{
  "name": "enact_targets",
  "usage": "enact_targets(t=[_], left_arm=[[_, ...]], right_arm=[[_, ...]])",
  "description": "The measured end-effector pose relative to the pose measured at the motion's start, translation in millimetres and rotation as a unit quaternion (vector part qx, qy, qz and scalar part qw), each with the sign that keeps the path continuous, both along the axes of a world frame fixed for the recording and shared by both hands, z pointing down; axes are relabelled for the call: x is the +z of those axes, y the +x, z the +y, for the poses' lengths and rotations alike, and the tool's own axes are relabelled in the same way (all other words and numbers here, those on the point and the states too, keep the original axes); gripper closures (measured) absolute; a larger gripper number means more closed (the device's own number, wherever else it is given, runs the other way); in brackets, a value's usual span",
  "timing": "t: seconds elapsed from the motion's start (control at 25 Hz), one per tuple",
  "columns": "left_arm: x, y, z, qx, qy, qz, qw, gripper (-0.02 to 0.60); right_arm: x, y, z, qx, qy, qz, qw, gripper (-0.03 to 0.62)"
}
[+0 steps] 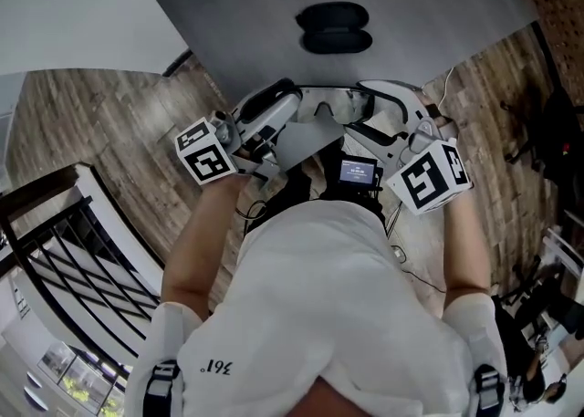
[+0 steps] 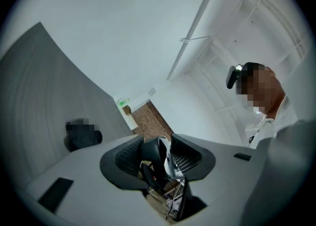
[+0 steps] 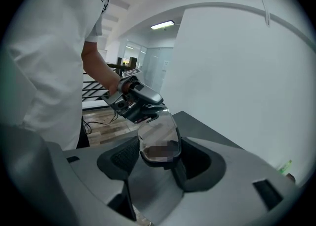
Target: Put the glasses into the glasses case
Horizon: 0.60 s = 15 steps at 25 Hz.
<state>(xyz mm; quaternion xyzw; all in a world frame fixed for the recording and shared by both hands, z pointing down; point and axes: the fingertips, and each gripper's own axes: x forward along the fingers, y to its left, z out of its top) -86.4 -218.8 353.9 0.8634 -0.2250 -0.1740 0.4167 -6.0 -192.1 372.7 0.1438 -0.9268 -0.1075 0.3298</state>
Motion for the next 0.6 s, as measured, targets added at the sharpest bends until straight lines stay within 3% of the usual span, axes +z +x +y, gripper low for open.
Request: enact_targets(t=[0.4, 0.6], left_arm=[[3, -7, -17, -0.023, -0.018, 0.032, 0.9991, 0.414], [15, -3, -30, -0.034, -0.013, -0.011, 0.9993, 0.414]], right_arm=[[6, 3, -16, -0.003, -0.005, -0.007, 1.0, 0.318], [14, 5, -27, 0.006, -0.006, -0.006, 1.0, 0.318]])
